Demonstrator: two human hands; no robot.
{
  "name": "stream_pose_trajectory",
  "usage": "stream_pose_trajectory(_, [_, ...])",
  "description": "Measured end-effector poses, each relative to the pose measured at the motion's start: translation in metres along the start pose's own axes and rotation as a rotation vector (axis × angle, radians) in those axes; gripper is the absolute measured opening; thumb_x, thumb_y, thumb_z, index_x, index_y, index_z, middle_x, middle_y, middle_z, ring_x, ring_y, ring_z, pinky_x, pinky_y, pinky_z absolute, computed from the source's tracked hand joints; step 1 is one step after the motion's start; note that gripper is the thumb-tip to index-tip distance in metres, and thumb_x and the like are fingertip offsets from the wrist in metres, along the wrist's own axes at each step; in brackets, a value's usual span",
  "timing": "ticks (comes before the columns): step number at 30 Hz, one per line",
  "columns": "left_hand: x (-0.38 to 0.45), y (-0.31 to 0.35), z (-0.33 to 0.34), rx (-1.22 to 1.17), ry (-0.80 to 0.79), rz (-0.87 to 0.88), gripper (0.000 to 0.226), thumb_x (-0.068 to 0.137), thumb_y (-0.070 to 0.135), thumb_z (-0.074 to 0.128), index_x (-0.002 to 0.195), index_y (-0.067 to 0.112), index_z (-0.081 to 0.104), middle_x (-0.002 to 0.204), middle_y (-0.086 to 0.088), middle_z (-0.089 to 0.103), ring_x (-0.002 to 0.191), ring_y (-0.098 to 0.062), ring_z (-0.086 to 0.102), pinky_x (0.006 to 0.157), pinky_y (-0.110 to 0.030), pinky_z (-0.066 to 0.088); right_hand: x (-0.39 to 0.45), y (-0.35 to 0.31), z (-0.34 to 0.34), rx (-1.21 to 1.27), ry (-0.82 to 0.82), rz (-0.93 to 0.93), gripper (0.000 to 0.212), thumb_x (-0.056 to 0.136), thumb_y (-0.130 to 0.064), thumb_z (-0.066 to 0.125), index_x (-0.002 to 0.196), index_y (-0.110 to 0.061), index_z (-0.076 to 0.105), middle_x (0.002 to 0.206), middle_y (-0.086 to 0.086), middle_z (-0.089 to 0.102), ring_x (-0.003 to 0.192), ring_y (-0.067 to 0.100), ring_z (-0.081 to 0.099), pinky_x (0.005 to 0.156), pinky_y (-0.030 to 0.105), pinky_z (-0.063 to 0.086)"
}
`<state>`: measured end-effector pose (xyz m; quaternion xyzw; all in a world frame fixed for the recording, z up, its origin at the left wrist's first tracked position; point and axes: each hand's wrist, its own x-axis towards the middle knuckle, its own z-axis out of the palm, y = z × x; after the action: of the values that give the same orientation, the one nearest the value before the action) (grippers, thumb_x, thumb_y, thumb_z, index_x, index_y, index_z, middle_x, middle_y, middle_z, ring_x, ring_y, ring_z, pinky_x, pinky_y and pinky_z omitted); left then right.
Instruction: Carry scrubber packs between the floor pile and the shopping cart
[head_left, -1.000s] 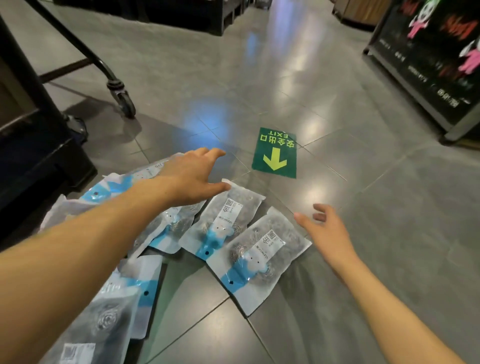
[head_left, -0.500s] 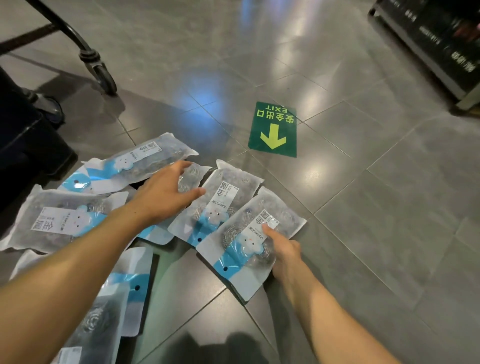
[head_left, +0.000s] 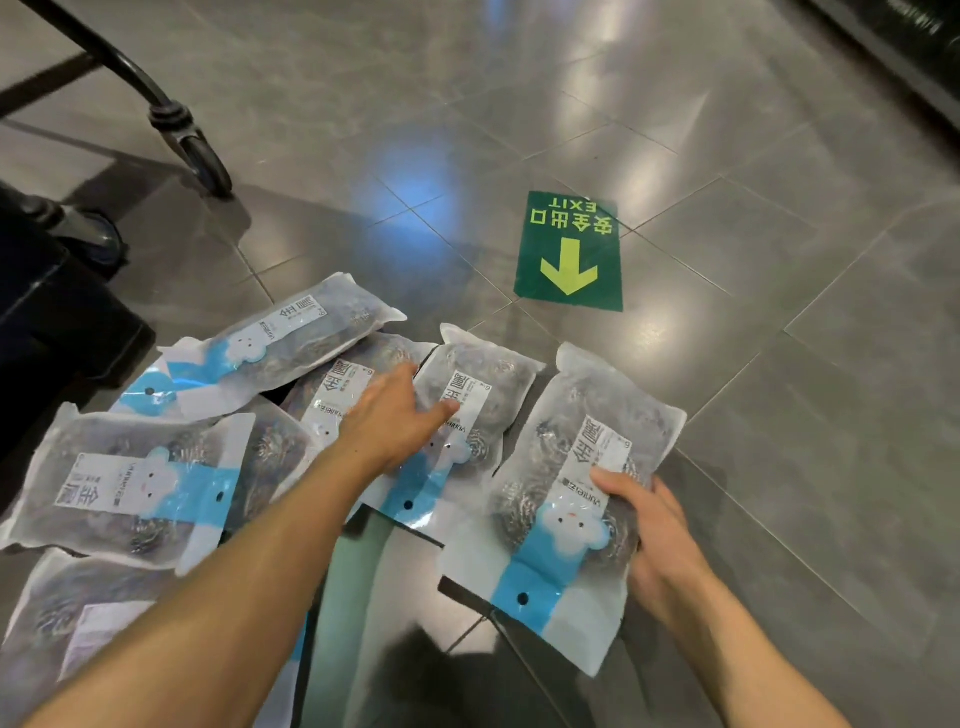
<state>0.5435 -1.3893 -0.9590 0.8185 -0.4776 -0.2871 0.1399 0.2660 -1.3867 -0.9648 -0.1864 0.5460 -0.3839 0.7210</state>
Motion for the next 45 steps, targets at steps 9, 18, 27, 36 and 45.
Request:
stream_pose_trajectory(9, [0.027,0.024,0.030,-0.001,-0.010,-0.245,0.115,0.063,0.064,0.088,0.144,0.005,0.033,0.143,-0.024,0.052,0.136,-0.044,0.047,0.109,-0.048,0.044,-0.001,-0.019,-0.029,-0.012,0.001,-0.034,0.066,0.064,0.003,0.074,0.128,-0.002,0.058,0.108,0.023,0.076,0.086,0.037,0.077,0.077,0.055,0.063])
stream_pose_trajectory(18, [0.012,0.017,0.042,-0.276,-0.132,-0.215,0.075,0.033,0.058,0.097,0.090,0.019,0.067,0.094,-0.003,0.076,0.088,-0.026,0.072,0.085,-0.045,0.060,-0.004,-0.014,-0.032,-0.072,0.052,-0.034,0.066,0.062,-0.001,0.078,0.126,-0.006,0.060,0.108,0.021,0.077,0.100,0.043,0.073,0.093,0.060,0.055])
stream_pose_trajectory(27, [-0.030,0.021,0.008,-0.591,-0.163,-0.013,0.064,0.071,0.002,0.091,0.119,0.019,0.052,0.098,-0.005,0.075,0.080,-0.012,0.076,0.063,-0.026,0.060,-0.028,-0.030,-0.019,-0.136,-0.021,-0.109,0.064,0.062,-0.002,0.076,0.125,-0.005,0.061,0.106,0.018,0.078,0.091,0.036,0.077,0.071,0.046,0.065])
stream_pose_trajectory(36, [-0.102,0.055,-0.139,-0.680,0.108,0.111,0.069,0.058,0.020,0.098,0.114,0.022,0.058,0.098,0.001,0.077,0.088,-0.012,0.076,0.075,-0.030,0.061,-0.107,-0.136,0.054,-0.344,-0.214,-0.286,0.059,0.065,-0.002,0.079,0.119,-0.009,0.058,0.106,0.013,0.079,0.091,0.030,0.078,0.072,0.039,0.065])
stream_pose_trajectory(45, [-0.286,0.195,-0.396,-0.850,0.148,0.157,0.062,0.068,0.003,0.091,0.120,0.016,0.058,0.103,-0.006,0.079,0.095,-0.025,0.077,0.081,-0.045,0.062,-0.343,-0.346,0.146,-0.436,-0.247,-0.344,0.047,0.078,0.006,0.075,0.119,-0.012,0.059,0.105,0.010,0.079,0.092,0.028,0.078,0.074,0.039,0.063])
